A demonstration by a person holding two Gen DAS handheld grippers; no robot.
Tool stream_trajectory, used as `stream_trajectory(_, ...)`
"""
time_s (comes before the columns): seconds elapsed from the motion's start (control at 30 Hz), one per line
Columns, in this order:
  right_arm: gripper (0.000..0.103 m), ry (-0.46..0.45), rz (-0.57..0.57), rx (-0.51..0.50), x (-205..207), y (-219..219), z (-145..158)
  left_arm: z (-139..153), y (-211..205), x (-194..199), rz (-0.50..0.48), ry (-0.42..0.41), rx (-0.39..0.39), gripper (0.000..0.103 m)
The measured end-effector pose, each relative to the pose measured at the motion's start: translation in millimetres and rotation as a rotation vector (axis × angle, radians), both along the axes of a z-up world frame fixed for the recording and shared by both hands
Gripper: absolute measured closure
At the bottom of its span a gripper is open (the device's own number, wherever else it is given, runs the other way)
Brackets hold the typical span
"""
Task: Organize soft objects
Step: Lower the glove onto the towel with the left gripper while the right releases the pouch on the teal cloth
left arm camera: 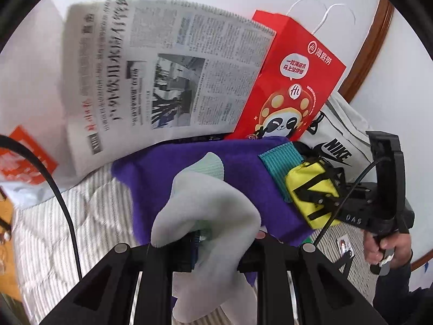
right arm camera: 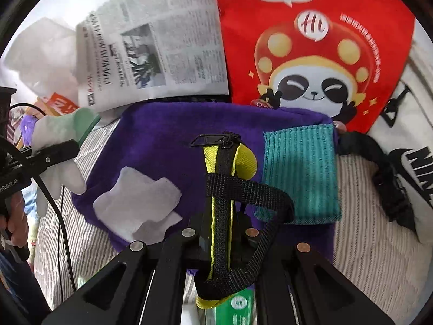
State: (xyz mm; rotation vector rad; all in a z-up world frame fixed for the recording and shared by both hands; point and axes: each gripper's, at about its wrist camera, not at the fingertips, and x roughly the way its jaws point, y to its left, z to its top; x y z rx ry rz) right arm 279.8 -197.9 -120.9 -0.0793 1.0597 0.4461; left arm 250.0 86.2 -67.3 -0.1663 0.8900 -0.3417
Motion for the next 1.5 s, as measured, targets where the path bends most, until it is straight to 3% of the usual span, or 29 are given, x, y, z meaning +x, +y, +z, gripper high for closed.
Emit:
stream_trajectory(0.27, 0.096, 0.098, -0.012, 0.004, 18, 2, -31, -40, -8, 52, -0.01, 0.068, -0.014, 0.084)
stream_trajectory(0.5, 0.095, 0.113, -0.017, 0.016, 22, -2, -39, -72, -26, 75, -0.023, 0.103, 0.127, 0.084)
stream_trajectory(0.73, 0.092, 0.117, -0.018, 0.038, 25, -6, -41, -80, -32, 85, -0.018, 0.109, 0.17, 0.084)
stream_trajectory(0.87, 0.091, 0.113, -0.013, 0.041, 21, -12, -40, -89, -46, 89, -0.015, 0.121, 0.232, 0.084)
stream_trajectory(1.13, 0.09, 0.108, -0.015, 0.03, 27, -12, -43, -90, -66, 91, -0.048, 0.142, 0.272, 0.07)
stream_trajectory(1.2, 0.085, 0.1, -0.009, 0.018, 25, -12, -42, -91, -71, 91, -0.051, 0.148, 0.27, 0.061)
stream_trajectory(1.3, 0.07, 0.079, -0.009, -0.016, 22, -14, -40, -93, -76, 87, -0.054, 0.148, 0.283, 0.045)
stream_trajectory(1.43, 0.053, 0.054, -0.006, -0.037, 16, -17, -32, -98, -86, 79, -0.058, 0.149, 0.306, 0.044)
stream_trajectory(1.5, 0.048, 0.039, -0.014, -0.069, 13, -18, -27, -97, -86, 75, -0.049, 0.146, 0.317, 0.037)
